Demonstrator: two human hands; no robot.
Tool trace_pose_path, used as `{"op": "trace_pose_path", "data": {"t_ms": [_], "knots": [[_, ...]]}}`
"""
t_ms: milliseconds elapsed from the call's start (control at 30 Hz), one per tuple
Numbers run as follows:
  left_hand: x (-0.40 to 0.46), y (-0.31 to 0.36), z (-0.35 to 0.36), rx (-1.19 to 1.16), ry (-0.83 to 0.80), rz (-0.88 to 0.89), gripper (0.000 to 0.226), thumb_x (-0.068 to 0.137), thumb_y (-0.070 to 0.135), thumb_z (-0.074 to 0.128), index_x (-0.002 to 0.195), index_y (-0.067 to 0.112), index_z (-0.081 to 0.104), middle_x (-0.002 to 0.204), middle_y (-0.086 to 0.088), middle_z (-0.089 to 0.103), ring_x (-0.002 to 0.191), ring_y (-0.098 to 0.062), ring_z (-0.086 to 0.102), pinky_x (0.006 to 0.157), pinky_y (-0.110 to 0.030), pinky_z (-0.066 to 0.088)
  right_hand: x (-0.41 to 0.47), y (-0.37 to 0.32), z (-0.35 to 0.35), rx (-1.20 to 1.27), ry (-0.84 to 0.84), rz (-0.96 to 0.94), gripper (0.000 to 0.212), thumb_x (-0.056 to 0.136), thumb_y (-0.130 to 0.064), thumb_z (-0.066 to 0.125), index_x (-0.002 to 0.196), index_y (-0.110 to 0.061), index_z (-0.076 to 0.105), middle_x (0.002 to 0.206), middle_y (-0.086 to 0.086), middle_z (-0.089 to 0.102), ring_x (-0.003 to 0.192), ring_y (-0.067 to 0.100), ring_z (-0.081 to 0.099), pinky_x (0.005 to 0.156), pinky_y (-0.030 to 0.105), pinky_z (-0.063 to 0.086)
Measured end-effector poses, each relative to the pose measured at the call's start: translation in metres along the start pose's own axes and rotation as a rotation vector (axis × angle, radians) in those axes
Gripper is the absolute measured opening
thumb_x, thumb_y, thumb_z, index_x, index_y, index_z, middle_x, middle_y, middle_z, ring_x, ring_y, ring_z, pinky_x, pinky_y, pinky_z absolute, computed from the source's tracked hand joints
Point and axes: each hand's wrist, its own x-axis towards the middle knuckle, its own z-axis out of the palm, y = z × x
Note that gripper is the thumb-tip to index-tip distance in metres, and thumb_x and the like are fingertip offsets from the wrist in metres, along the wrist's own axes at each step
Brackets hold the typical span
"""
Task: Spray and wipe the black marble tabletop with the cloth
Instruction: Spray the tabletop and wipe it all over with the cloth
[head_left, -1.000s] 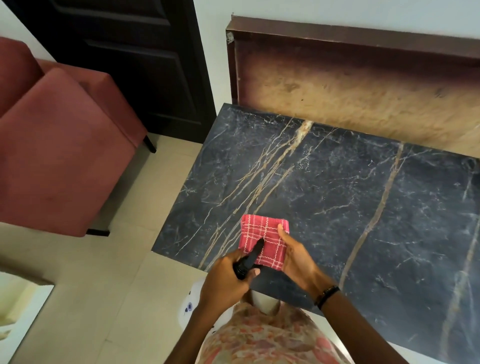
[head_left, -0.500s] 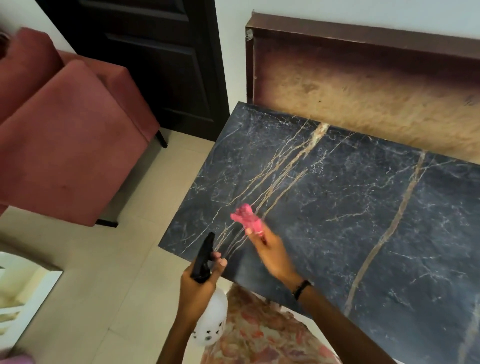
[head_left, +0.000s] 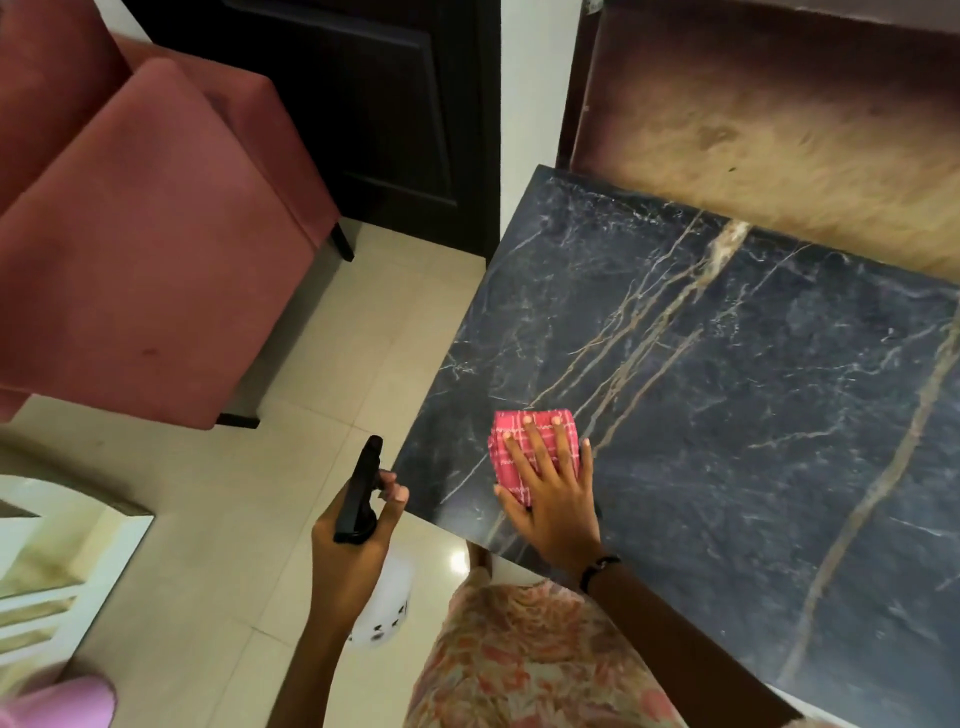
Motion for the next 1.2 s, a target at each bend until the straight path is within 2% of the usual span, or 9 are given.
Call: {"op": "trace_pose_path", "data": {"t_ms": [167,300,467,567,633,833,1000,1100,1200], "knots": [[0.031,-0.005,-0.018,0.054,-0.038,0.065,0.043,0.080,0.029,0.064,0.106,0.062,0.052,0.094,0.002,0.068,0.056,-0.012,0.051,0.064,-0.029,0.048,0.025,-0.053,0.013,0.029,0.010,-0.062,0.064,0.089,-0.055,0.043,0.146,-0.026,0.035,0.150,0.006,0.040,0.141,0.036,0.029,0.111,0.064,0.024],[0.052,-0.004,-0.021,0.016,-0.067,0.067,0.035,0.079,0.030,0.064,0.101,0.056,0.057,0.093,0.002,0.068,0.053,-0.008,0.051,0.062,-0.021,0.047,-0.032,-0.029,0.036,-0.021,-0.016,-0.195,0.063,0.092,-0.056,0.034,0.150,-0.034,0.021,0.156,0.001,0.029,0.147,0.030,0.016,0.113,0.059,0.019],[0.075,-0.002,-0.016,-0.058,-0.110,0.007,0.020,0.075,0.027,0.066,0.096,0.030,0.064,0.094,0.000,0.070,0.065,-0.010,0.061,0.067,-0.011,0.048,0.015,0.019,0.013,-0.044,0.069,0.121,0.066,0.091,-0.057,0.029,0.150,-0.029,0.021,0.158,0.006,0.024,0.148,0.031,0.007,0.116,0.057,0.014],[0.086,0.000,-0.013,-0.063,-0.135,-0.002,0.020,0.078,0.019,0.068,0.097,0.025,0.064,0.095,0.000,0.070,0.070,-0.014,0.062,0.076,-0.023,0.051,0.081,-0.002,-0.001,-0.006,0.092,0.255,0.069,0.091,-0.059,0.024,0.151,-0.026,0.019,0.160,0.005,0.013,0.147,0.034,0.007,0.115,0.058,0.008],[0.095,0.001,-0.011,-0.041,-0.159,0.009,0.020,0.080,0.014,0.068,0.098,0.023,0.064,0.095,-0.001,0.070,0.074,-0.019,0.062,0.080,-0.033,0.052,0.102,-0.028,0.002,0.003,0.064,0.216,0.069,0.091,-0.060,0.022,0.152,-0.027,0.016,0.160,0.006,0.011,0.147,0.034,0.006,0.114,0.059,0.005],[0.120,0.014,-0.001,-0.032,-0.204,0.004,0.017,0.081,0.014,0.068,0.095,0.022,0.065,0.095,0.003,0.070,0.078,-0.011,0.066,0.086,-0.028,0.051,0.029,-0.020,0.032,-0.066,0.034,-0.103,0.066,0.090,-0.059,0.033,0.150,-0.034,0.019,0.157,0.001,0.023,0.148,0.026,0.006,0.117,0.054,0.012],[0.137,0.021,0.003,-0.033,-0.225,-0.006,0.028,0.078,0.024,0.067,0.103,0.012,0.066,0.094,-0.001,0.070,0.061,-0.008,0.061,0.076,-0.033,0.051,0.074,0.039,0.001,-0.056,0.096,0.184,0.070,0.089,-0.061,0.030,0.151,-0.029,0.017,0.159,0.003,0.014,0.148,0.027,0.004,0.116,0.054,0.011],[0.147,0.021,0.004,-0.040,-0.232,0.000,0.027,0.075,0.029,0.066,0.100,0.019,0.065,0.094,0.004,0.071,0.062,-0.005,0.062,0.074,-0.031,0.051,0.141,0.021,-0.017,-0.009,0.110,0.329,0.070,0.089,-0.062,0.022,0.151,-0.030,0.013,0.160,0.003,0.010,0.148,0.031,0.006,0.114,0.053,0.009],[0.157,0.020,0.006,-0.033,-0.238,0.025,0.021,0.075,0.032,0.067,0.096,0.028,0.065,0.093,0.008,0.071,0.059,-0.004,0.059,0.069,-0.032,0.049,0.175,-0.017,-0.014,0.018,0.091,0.280,0.070,0.090,-0.062,0.020,0.151,-0.029,0.012,0.160,0.005,0.010,0.147,0.032,0.007,0.114,0.056,0.010]]}}
